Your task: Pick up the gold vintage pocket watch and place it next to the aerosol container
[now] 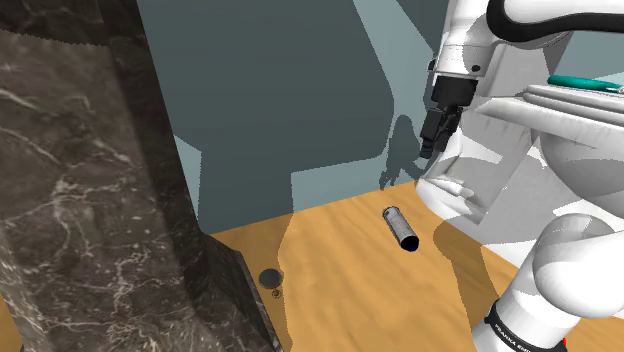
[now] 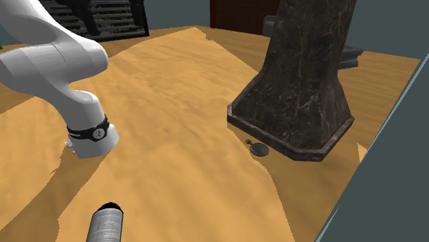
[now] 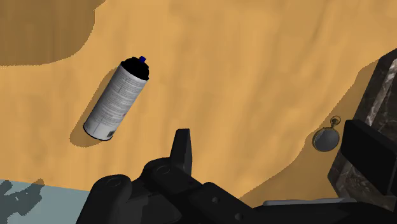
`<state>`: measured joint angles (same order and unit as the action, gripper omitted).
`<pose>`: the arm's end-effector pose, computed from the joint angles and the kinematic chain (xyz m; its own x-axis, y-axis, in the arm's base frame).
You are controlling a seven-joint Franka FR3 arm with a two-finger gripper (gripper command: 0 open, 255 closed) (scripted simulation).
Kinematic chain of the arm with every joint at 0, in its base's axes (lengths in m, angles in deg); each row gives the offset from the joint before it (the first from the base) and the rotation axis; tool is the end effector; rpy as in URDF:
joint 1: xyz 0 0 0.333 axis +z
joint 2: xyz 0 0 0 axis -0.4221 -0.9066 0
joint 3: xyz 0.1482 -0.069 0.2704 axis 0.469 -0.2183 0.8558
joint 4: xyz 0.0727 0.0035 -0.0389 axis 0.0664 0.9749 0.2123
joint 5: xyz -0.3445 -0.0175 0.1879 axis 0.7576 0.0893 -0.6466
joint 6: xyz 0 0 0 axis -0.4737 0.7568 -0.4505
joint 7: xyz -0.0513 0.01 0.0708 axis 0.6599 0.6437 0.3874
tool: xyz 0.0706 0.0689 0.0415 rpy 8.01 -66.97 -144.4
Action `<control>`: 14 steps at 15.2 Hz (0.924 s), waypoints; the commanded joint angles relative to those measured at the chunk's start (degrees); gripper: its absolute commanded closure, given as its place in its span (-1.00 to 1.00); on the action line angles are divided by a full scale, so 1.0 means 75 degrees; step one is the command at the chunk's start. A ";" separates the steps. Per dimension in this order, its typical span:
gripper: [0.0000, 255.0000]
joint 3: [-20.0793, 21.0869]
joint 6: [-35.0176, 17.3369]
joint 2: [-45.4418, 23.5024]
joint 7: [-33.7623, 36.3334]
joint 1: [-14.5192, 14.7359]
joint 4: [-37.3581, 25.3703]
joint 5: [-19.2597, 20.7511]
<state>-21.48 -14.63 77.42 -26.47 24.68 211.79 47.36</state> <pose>0.2948 0.0272 0.5971 0.9988 0.0428 -0.0232 0.0415 -0.9977 -0.0528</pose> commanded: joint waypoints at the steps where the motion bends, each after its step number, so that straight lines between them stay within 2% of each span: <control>1: -1.00 0.0000 0.0000 0.0000 0.0000 0.0000 0.0000 0.0000; 8: -1.00 0.0749 -0.1895 -0.0456 0.0513 0.0271 0.1132 -0.0516; 14: -1.00 0.1449 -0.3642 -0.1375 0.0949 0.0490 0.1683 -0.0883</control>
<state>-11.61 -39.55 68.71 -20.05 28.09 224.12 41.20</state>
